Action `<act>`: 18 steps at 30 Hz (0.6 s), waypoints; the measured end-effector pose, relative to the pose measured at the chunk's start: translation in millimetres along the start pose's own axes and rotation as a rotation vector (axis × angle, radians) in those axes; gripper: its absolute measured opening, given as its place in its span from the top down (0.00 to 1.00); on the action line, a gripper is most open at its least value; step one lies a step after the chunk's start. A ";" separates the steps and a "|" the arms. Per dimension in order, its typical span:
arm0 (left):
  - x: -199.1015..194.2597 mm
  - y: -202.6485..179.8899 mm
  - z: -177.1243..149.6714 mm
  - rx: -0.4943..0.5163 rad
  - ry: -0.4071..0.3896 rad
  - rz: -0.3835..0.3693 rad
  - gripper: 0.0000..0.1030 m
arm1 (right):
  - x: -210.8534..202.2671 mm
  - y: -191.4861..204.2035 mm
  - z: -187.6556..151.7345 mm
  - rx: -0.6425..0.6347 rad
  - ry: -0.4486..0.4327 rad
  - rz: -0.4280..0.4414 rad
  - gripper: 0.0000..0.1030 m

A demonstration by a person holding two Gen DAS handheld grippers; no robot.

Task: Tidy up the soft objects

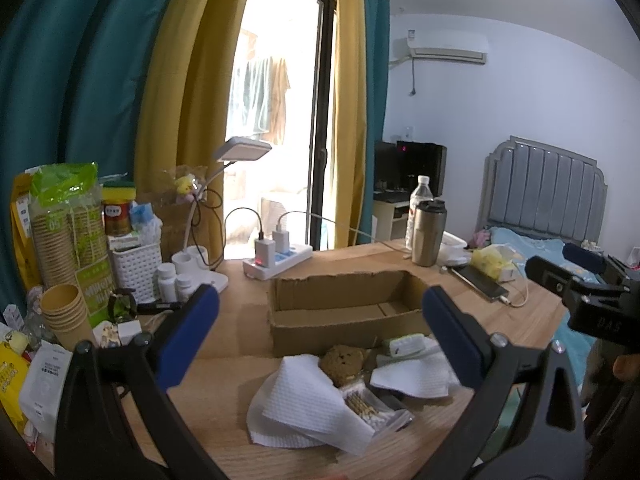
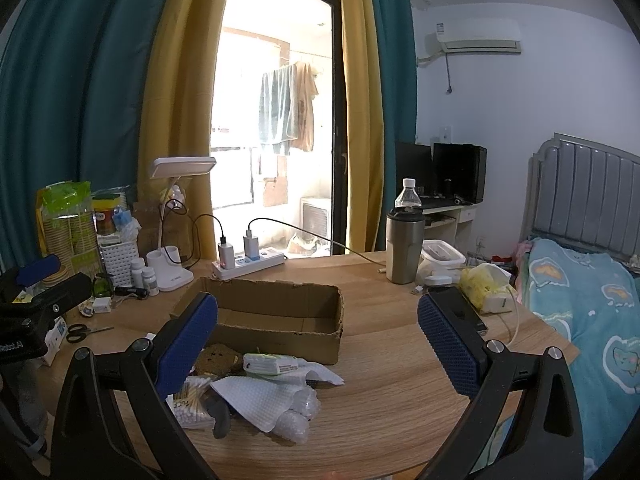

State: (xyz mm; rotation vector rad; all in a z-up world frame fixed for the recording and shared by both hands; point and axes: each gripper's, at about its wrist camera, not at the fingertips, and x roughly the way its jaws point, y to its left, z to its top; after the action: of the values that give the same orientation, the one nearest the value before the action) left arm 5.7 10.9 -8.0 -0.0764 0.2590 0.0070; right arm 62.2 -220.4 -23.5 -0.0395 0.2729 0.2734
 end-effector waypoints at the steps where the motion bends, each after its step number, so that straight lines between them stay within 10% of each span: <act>1: 0.0 0.2 0.0 0.000 -0.001 0.000 0.01 | 0.4 -0.2 0.1 0.000 0.001 0.000 0.01; 18: -6.0 -1.4 2.7 0.003 -0.012 -0.011 0.01 | -5.4 4.5 3.9 -0.008 -0.012 0.009 0.01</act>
State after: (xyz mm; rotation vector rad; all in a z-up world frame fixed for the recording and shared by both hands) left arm 0.6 9.7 -3.8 -0.0746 0.2467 -0.0038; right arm 57.0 -217.2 -18.3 -0.0444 0.2601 0.2832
